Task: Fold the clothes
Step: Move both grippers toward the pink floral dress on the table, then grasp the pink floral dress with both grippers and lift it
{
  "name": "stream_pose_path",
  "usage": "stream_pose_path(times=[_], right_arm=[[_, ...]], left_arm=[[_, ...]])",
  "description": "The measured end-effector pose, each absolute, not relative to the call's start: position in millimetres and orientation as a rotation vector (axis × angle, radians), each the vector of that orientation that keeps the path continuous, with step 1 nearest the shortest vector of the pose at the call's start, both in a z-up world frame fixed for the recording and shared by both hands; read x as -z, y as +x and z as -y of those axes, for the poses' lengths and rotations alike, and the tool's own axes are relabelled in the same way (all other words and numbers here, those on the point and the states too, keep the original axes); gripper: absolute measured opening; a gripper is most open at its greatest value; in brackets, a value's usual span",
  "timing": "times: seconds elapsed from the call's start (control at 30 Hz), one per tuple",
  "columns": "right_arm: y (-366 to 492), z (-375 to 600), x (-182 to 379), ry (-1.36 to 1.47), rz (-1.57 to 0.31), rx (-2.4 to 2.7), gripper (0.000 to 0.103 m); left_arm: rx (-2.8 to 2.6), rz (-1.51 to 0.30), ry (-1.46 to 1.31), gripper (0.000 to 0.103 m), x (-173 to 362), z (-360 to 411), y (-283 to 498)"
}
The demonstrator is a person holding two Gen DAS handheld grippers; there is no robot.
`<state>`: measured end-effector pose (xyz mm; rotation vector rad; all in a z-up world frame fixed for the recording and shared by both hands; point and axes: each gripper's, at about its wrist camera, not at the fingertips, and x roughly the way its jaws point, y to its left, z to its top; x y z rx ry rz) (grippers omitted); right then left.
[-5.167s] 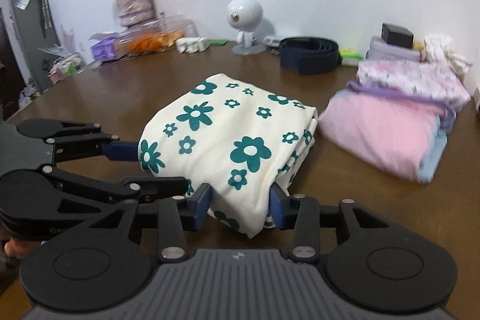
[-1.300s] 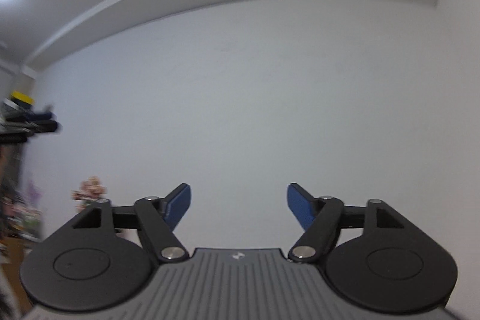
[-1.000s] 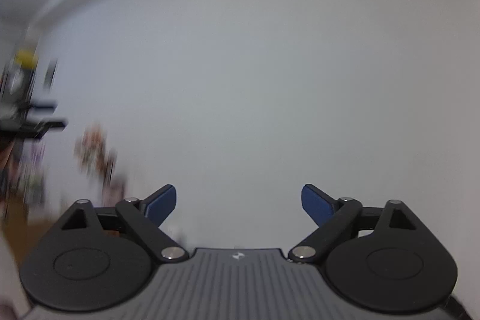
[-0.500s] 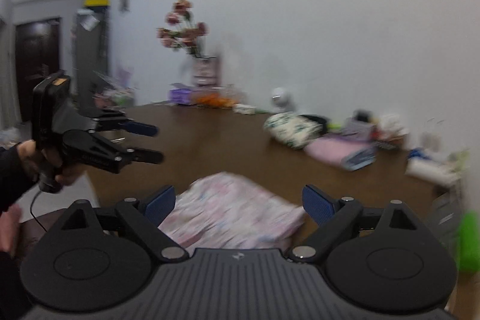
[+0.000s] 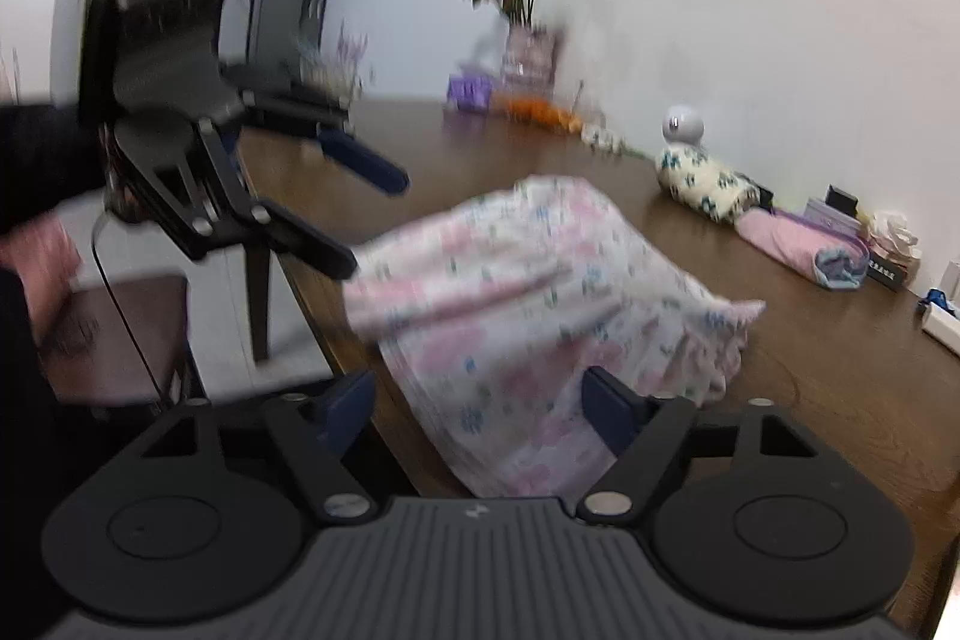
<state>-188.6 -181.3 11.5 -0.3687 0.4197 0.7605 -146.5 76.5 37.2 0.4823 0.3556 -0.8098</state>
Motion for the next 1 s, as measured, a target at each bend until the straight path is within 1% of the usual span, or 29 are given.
stream_pose_path(times=[0.07,0.1,0.13,0.17,0.2,0.23,0.27,0.3,0.33,0.5,0.6,0.7,0.83,0.93,1.0], right_arm=[[-190.1,181.1,-6.1,-0.389,-0.425,-0.739,0.071],[-189.4,182.8,-5.9,-0.376,-0.427,-0.731,0.067],[-188.6,184.5,-5.6,-0.363,-0.429,-0.724,0.059],[-186.5,186.2,-5.0,-0.348,-0.434,-0.715,0.053],[-181.9,187.9,-4.2,-0.332,-0.445,-0.702,0.038],[-178.7,189.8,-5.1,-0.316,-0.452,-0.691,0.022],[-175.6,191.7,-6.4,-0.297,-0.457,-0.681,0.013],[-173.0,193.7,-8.9,-0.271,-0.458,-0.676,0.006],[-171.7,195.7,-13.2,-0.244,-0.450,-0.673,0.003],[-174.9,207.5,-60.6,-0.153,-0.315,-0.678,0.002],[-177.6,205.5,-100.6,-0.187,-0.202,-0.631,0.001],[-187.4,196.5,-156.7,-0.279,-0.061,-0.571,0.001],[-208.5,171.0,-243.0,-0.441,0.114,-0.413,0.001],[-230.8,158.8,-298.4,-0.485,0.237,-0.334,0.001],[-248.8,152.6,-330.5,-0.517,0.313,-0.300,0.001]], left_arm=[[0.818,-0.380,0.508,0.069,-30.7,-75.0,-141.3],[0.825,-0.391,0.513,0.069,-27.5,-74.9,-137.9],[0.832,-0.403,0.518,0.068,-24.3,-74.7,-134.5],[0.841,-0.418,0.507,0.059,-24.5,-75.1,-130.1],[0.848,-0.436,0.494,0.050,-25.6,-74.5,-125.7],[0.857,-0.449,0.477,0.029,-26.1,-75.2,-120.8],[0.860,-0.451,0.465,0.012,-26.5,-75.8,-116.8],[0.863,-0.453,0.454,0.005,-26.8,-76.4,-112.9],[0.839,-0.421,0.412,0.003,-32.9,-79.4,-110.9],[0.789,-0.252,0.174,0.002,-78.9,-99.1,-102.3],[0.752,-0.124,0.125,0.001,-106.9,-100.6,-100.5],[0.657,0.061,0.087,0.001,-156.5,-100.5,-105.5],[0.591,0.307,0.034,0.001,-241.6,-102.3,-121.6],[0.556,0.443,0.033,0.001,-294.4,-101.2,-140.2],[0.560,0.491,0.020,0.001,-321.9,-102.9,-150.0]])
